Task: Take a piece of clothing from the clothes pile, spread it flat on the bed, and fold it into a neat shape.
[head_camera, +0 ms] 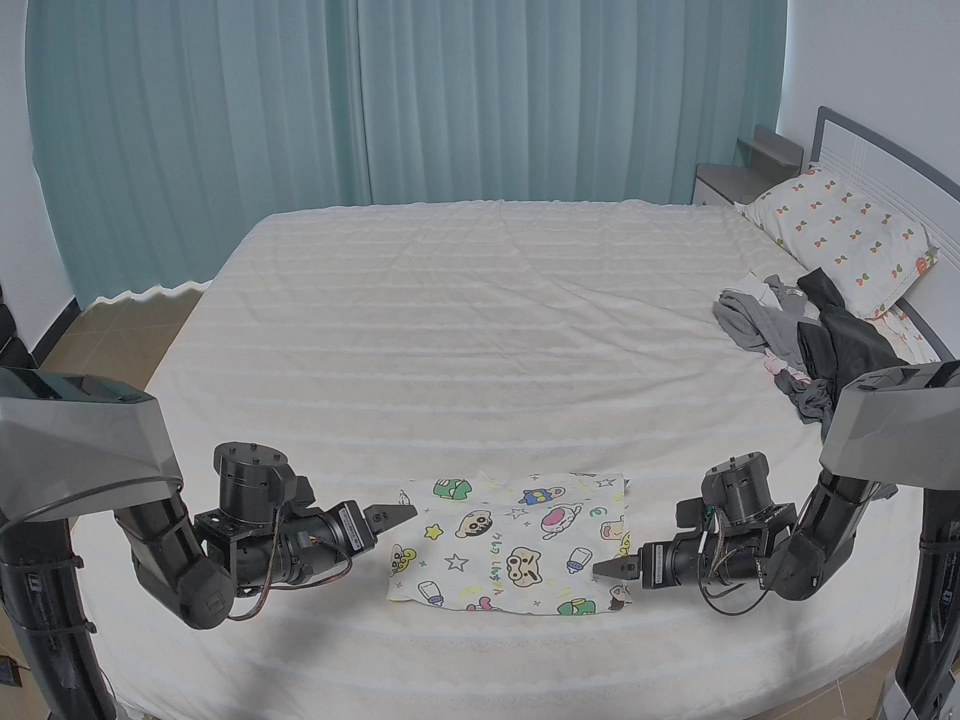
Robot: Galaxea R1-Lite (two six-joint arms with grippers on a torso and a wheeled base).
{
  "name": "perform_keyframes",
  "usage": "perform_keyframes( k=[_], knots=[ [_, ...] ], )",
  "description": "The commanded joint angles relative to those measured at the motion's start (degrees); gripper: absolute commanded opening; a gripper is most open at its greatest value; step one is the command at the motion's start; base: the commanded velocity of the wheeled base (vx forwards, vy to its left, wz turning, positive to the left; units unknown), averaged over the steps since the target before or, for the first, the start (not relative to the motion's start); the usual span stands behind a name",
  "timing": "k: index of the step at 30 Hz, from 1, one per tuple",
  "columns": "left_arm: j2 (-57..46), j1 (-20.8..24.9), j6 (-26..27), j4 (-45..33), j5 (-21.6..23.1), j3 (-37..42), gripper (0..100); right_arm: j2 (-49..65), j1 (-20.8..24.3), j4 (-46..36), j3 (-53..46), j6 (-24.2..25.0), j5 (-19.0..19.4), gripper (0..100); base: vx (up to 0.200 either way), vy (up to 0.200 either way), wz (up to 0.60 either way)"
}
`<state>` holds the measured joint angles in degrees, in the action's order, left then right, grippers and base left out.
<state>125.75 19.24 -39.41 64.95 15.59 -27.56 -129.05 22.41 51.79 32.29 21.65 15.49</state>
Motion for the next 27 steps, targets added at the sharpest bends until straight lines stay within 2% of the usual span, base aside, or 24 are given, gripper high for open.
perform_keyframes(
  k=[1,5,6,11,20,23,27],
  knots=[
    [8.5,-2.0,6.4,-3.0,-0.2,-7.6,100,-3.8,-0.7,0.7,6.6,0.0,-0.1,100,0.0,0.0,0.0],
    [10.0,-1.7,8.0,-9.8,-0.2,-13.0,100,-6.2,-0.8,0.1,9.3,0.0,-0.3,100,0.0,0.0,0.0],
    [11.6,-1.4,8.5,-12.3,-0.6,-16.6,100,-7.6,-0.8,0.0,10.8,0.0,-0.3,100,0.0,0.0,0.0],
    [14.7,-0.7,8.7,-13.8,-0.6,-22.5,100,-9.6,-0.8,-1.7,13.3,0.0,-0.4,100,0.0,0.0,0.0],
    [15.5,1.3,9.4,-14.4,-0.4,-24.2,100,-12.5,-0.3,-1.5,16.6,0.7,-0.3,100,0.0,0.0,0.0],
    [15.7,1.9,12.3,-17.1,-0.6,-25.0,100,-13.2,-0.3,-1.4,16.6,0.7,-0.3,100,0.0,0.0,0.0],
    [15.6,2.6,12.4,-20.0,-0.7,-26.9,100,-13.4,-0.2,-1.1,16.8,0.8,0.2,100,0.0,0.0,0.0]
  ],
)
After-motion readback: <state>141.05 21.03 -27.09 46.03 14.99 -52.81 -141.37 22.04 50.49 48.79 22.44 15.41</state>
